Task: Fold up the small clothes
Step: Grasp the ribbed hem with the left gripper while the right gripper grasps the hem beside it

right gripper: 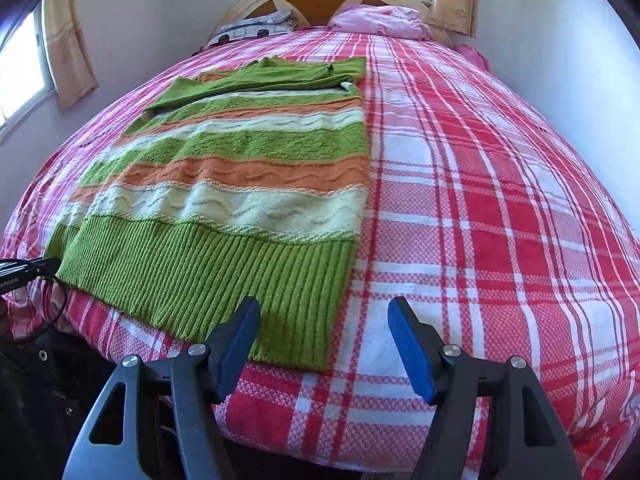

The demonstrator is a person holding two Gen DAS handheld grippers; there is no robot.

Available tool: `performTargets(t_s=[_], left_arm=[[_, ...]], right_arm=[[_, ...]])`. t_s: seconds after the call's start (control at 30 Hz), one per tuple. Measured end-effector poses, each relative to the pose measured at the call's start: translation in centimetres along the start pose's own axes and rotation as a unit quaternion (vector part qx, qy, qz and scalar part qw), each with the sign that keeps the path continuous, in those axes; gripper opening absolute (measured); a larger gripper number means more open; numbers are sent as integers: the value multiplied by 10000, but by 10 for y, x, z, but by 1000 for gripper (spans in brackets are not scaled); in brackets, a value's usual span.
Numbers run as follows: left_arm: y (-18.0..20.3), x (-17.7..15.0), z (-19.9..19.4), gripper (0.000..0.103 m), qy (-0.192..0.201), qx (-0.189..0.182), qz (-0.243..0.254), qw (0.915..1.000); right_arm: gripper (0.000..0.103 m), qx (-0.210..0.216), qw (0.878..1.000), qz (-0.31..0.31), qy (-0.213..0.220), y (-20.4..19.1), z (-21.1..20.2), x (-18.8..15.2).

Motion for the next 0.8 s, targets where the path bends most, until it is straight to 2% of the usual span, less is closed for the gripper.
performTargets(t_s=[0.13, 0.23, 0.27, 0.37, 0.57, 0.63, 0.67, 0.73, 0.8], left_arm=[[-1, 3, -3, 23, 129, 96, 6, 9999], [0, 7, -6, 23, 278, 41, 22, 9996], [0, 8, -6, 23, 344, 48, 42, 9994], [-4, 10, -1, 23, 518, 208, 104, 9984], [2, 16, 10, 47, 503, 128, 101, 9986], [5, 16, 8, 39, 549, 67, 222, 9982], [8, 15, 5, 9, 581, -112, 272, 9979], [8, 18, 1, 10, 636, -211, 265, 9974], [4, 23, -8, 9, 767, -345, 144, 9964]], right_arm=[[67, 44, 10000, 84, 5, 3, -5, -5], [61, 92, 9998, 188, 16, 5, -8, -5], [58, 96, 9997, 222, 21, 6, -9, -6], [33, 218, 9993, 297, 33, 5, -8, -5], [31, 700, 9958, 555, 181, -4, -1, -1], [27, 869, 9939, 650, 213, -3, 2, 0], [12, 873, 9936, 691, 212, 0, 3, 0], [5, 1238, 9877, 917, 256, 1, 1, 1], [4, 1491, 9823, 1046, 436, 2, -7, 5]])
Point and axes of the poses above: each gripper's, at about its wrist camera, not at the fingertips, and z roughly the way its jaws point, y to its right, x to its top, the point moved 10 cm from there along z, roughly the way its jaws point, and after that the axes turned 11 degrees about x, right-handed, at the moved point
